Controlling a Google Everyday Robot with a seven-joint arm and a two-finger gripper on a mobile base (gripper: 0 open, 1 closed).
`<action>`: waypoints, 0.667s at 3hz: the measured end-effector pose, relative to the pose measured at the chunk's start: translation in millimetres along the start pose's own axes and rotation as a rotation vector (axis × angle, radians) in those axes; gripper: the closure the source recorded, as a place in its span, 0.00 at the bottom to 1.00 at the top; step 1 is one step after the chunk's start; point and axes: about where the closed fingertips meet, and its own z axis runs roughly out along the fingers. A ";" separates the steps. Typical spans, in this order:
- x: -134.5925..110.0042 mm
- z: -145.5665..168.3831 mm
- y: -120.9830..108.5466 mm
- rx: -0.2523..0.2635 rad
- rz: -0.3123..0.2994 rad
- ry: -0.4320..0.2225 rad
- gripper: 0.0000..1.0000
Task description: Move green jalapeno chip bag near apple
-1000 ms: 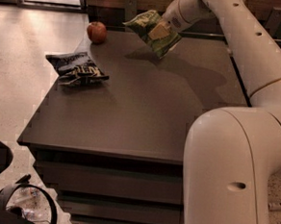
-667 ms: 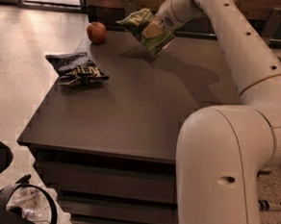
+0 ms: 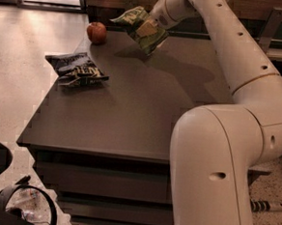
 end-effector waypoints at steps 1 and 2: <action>0.4 3.9 2.0 -0.006 0.000 0.001 0.60; 1.0 7.6 3.8 -0.011 0.001 0.002 0.38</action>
Offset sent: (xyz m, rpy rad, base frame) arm 0.0004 0.0025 -0.0029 -0.0005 0.0039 0.0031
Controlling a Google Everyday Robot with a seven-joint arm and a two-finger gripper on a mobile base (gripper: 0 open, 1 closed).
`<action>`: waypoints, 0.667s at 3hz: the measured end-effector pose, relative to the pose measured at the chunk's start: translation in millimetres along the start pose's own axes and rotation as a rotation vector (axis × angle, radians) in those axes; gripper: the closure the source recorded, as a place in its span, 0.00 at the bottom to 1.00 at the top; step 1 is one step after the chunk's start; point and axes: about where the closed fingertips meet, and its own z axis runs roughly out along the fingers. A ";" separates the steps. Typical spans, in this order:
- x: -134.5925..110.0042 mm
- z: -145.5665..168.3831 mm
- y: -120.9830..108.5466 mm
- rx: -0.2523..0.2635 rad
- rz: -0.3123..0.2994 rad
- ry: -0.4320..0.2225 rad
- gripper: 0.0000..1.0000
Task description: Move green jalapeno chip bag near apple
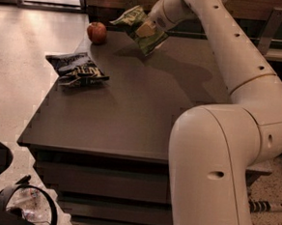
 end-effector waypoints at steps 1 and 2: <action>0.5 4.3 2.2 -0.006 0.000 0.001 0.13; 0.9 7.9 4.0 -0.011 0.001 0.002 0.00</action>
Offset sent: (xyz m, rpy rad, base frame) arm 0.0004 0.0024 -0.0030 -0.0005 0.0040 0.0030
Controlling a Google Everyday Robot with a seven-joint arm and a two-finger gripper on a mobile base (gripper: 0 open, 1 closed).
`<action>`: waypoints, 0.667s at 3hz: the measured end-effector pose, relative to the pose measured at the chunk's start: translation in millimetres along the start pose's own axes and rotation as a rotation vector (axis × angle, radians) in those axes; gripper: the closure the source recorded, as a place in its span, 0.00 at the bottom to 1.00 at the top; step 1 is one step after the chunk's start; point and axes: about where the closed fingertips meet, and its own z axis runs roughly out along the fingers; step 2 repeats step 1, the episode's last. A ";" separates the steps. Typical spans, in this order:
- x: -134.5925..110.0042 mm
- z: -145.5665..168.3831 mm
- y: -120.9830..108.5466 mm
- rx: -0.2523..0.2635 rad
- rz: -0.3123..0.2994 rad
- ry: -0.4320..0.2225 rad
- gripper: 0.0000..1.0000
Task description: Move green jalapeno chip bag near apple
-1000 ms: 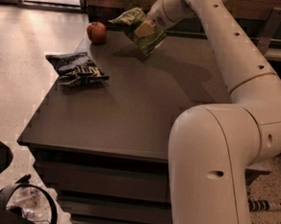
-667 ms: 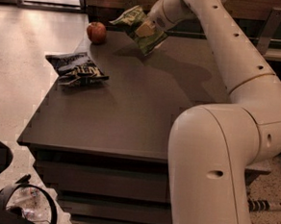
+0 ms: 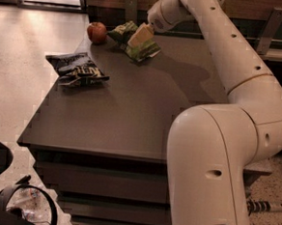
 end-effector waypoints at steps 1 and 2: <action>0.0 0.1 0.1 0.000 0.000 0.000 0.00; 0.0 0.1 0.1 0.000 0.000 0.000 0.00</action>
Offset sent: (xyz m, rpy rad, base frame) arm 0.0000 0.0000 0.0000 0.0000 0.0000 0.0000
